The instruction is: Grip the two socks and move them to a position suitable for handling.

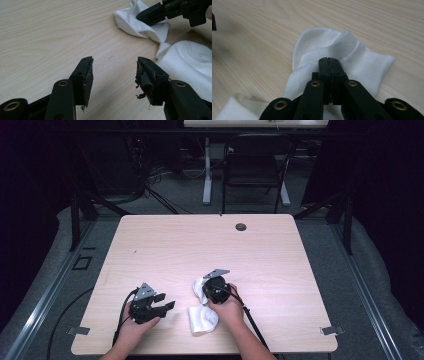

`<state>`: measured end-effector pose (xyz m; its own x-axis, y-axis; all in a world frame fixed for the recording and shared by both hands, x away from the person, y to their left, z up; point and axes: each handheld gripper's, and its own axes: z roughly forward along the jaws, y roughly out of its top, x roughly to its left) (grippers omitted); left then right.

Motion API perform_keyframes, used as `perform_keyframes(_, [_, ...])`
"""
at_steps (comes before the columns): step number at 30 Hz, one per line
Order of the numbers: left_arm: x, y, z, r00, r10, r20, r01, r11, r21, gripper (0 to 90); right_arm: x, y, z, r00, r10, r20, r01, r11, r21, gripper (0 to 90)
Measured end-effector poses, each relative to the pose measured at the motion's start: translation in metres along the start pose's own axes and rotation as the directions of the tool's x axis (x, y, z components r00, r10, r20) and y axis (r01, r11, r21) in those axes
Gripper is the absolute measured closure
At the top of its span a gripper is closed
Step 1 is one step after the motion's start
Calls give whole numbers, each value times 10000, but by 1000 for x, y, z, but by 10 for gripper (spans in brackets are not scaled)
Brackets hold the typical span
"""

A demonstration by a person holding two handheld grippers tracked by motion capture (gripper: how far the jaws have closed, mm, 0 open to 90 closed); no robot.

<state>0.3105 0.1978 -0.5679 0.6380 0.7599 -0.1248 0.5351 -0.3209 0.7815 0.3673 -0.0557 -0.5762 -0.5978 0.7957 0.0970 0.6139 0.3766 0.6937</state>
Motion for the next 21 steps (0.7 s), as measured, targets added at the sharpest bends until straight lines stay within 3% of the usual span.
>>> perform_keyframes(4, [-1, 0, 0, 10000, 34, 55, -34, 10000, -22, 475, 4, 3, -1, 9999, -130, -47, 129, 9996, -250, 856])
perform_keyframes(10, [-8, 0, -1, 9996, 175, 243, -174, 9998, -28, 475, 7, 3, -28, 9991, -386, -146, 375, 9967, -715, 779])
perform_keyframes(14, [-14, 0, -1, 9991, 204, 377, -202, 9998, -36, 475, 5, -10, -48, 9979, -215, -607, 170, 9972, -732, 750])
perform_keyframes(21, [-20, 1, 0, 9984, 405, 393, -407, 9992, 41, 480, 8, -36, -68, 9961, 30, -884, -66, 9992, -405, 706])
